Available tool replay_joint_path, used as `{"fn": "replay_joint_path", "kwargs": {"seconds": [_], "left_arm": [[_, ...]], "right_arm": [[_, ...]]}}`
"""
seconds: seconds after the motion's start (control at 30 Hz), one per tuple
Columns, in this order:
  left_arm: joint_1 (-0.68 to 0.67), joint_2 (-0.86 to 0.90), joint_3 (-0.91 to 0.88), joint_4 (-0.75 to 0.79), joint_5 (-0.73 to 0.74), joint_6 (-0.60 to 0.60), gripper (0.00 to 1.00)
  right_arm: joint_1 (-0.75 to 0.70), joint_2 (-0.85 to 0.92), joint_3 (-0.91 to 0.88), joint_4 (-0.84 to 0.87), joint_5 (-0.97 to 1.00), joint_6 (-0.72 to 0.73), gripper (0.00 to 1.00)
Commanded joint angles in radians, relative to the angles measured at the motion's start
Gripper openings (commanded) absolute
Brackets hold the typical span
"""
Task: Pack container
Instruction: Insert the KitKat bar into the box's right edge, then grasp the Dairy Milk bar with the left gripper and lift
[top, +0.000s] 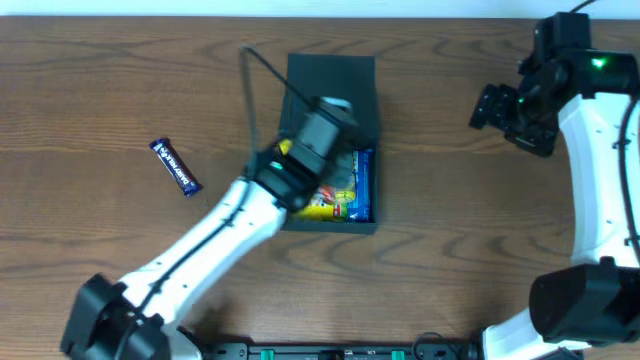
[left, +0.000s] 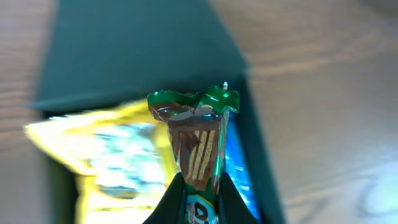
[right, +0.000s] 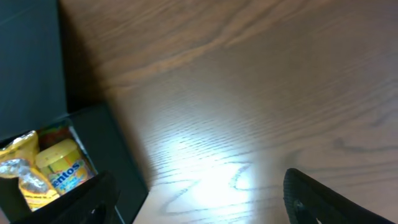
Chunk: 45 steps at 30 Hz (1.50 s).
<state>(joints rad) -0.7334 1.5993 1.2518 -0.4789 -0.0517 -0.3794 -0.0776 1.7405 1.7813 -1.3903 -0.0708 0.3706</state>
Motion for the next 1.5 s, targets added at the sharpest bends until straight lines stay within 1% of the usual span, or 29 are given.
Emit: {"fn": "replay_joint_path", "kwargs": {"seconds": [0.0, 0.2, 0.27, 0.3, 0.33, 0.37, 0.4, 0.43, 0.5, 0.63, 0.73, 0.77, 0.83, 0.9, 1.0, 1.07, 1.17, 1.27, 1.33, 1.47], "left_arm": [[-0.047, 0.065, 0.007, 0.016, 0.006, -0.100, 0.06], [-0.091, 0.137, 0.007, 0.077, 0.008, -0.191, 0.06], [-0.090, 0.141, 0.007, 0.088, 0.008, -0.194, 0.09], [-0.090, 0.142, 0.007, 0.094, 0.008, -0.194, 0.20], [-0.090, 0.142, 0.007, 0.098, 0.008, -0.194, 0.39], [-0.090, 0.142, 0.007, 0.100, 0.008, -0.194, 0.63], [-0.090, 0.142, 0.008, 0.100, 0.008, -0.194, 0.76], [-0.090, 0.139, 0.008, 0.100, 0.008, -0.194, 0.82], [-0.089, 0.128, 0.008, 0.097, 0.006, -0.192, 0.84], [-0.059, 0.042, 0.008, 0.074, -0.035, -0.178, 0.83], [-0.013, -0.060, 0.008, 0.000, -0.144, -0.179, 0.83], [0.010, -0.096, 0.008, -0.034, -0.192, -0.178, 0.86], [0.079, -0.178, 0.008, -0.123, -0.290, -0.179, 0.88], [0.161, -0.240, 0.008, -0.203, -0.338, -0.187, 0.91], [0.402, -0.320, 0.007, -0.344, -0.344, -0.220, 0.93], [0.516, -0.318, 0.003, -0.377, -0.349, -0.218, 0.96], [0.656, -0.294, -0.032, -0.367, -0.336, -0.216, 0.97], [0.758, -0.245, -0.089, -0.323, -0.249, -0.216, 0.96], [0.790, -0.208, -0.138, -0.272, -0.215, -0.221, 0.96], [0.792, -0.127, -0.204, -0.151, -0.210, -0.230, 0.97]], "right_arm": [[-0.010, 0.002, 0.003, -0.010, 0.003, -0.010, 0.85], [-0.010, 0.002, 0.003, -0.013, 0.003, -0.010, 0.86], [-0.010, 0.002, 0.003, -0.014, 0.003, -0.010, 0.86], [-0.010, 0.002, 0.003, -0.016, 0.003, -0.010, 0.87], [-0.010, 0.002, 0.003, -0.017, 0.003, -0.011, 0.87], [-0.010, 0.002, 0.003, -0.017, 0.003, -0.013, 0.87], [-0.010, 0.002, 0.003, -0.017, 0.003, -0.013, 0.87], [-0.010, 0.002, 0.003, -0.017, 0.003, -0.013, 0.87], [-0.010, 0.002, 0.003, -0.017, 0.003, -0.014, 0.87], [-0.010, 0.002, 0.003, -0.020, 0.004, -0.029, 0.87], [-0.010, 0.002, 0.003, -0.026, 0.004, -0.034, 0.87], [-0.010, 0.002, 0.003, -0.028, 0.004, -0.039, 0.87], [-0.010, 0.002, 0.003, -0.031, 0.003, -0.042, 0.87], [-0.010, 0.002, 0.003, -0.031, 0.003, -0.044, 0.87], [-0.009, 0.002, 0.003, -0.028, 0.003, -0.043, 0.88], [-0.007, 0.002, 0.003, -0.024, 0.003, -0.043, 0.88], [-0.006, 0.002, 0.003, -0.018, 0.003, -0.043, 0.88], [-0.006, 0.003, 0.003, -0.016, 0.003, -0.043, 0.89], [-0.006, 0.003, 0.003, -0.016, 0.003, -0.043, 0.89], [-0.006, 0.003, 0.003, -0.016, 0.003, -0.043, 0.91]]}}
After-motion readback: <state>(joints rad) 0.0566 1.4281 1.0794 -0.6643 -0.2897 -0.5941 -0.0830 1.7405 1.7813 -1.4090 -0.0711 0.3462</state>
